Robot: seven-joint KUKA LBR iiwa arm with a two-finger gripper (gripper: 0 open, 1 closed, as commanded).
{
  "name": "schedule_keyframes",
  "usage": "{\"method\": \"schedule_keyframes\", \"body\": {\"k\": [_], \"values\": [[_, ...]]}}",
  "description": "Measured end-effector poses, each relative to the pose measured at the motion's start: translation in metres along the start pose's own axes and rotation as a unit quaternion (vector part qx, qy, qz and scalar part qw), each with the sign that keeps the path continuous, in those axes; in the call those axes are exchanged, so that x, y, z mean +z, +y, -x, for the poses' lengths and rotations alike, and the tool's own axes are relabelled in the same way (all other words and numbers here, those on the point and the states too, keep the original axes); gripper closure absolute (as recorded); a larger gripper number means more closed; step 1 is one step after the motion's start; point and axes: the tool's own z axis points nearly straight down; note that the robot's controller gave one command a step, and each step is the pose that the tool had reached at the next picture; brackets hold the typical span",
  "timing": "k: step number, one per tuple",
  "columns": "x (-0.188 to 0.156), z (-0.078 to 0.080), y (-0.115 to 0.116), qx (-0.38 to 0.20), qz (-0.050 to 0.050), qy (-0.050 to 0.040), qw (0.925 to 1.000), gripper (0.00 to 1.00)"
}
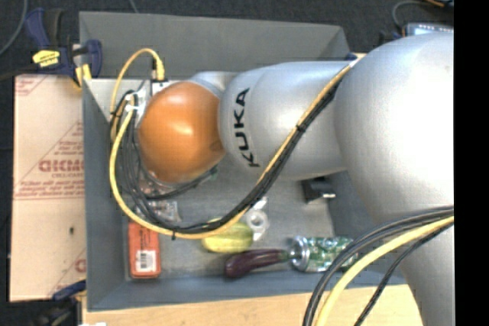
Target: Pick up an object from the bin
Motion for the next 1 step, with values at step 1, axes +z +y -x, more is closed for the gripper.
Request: {"method": "schedule_keyframes", "body": {"k": [1], "values": [[0.0005, 0.0019, 0.0002, -0.002, -0.001, 0.0009, 1.0000, 1.00]]}}
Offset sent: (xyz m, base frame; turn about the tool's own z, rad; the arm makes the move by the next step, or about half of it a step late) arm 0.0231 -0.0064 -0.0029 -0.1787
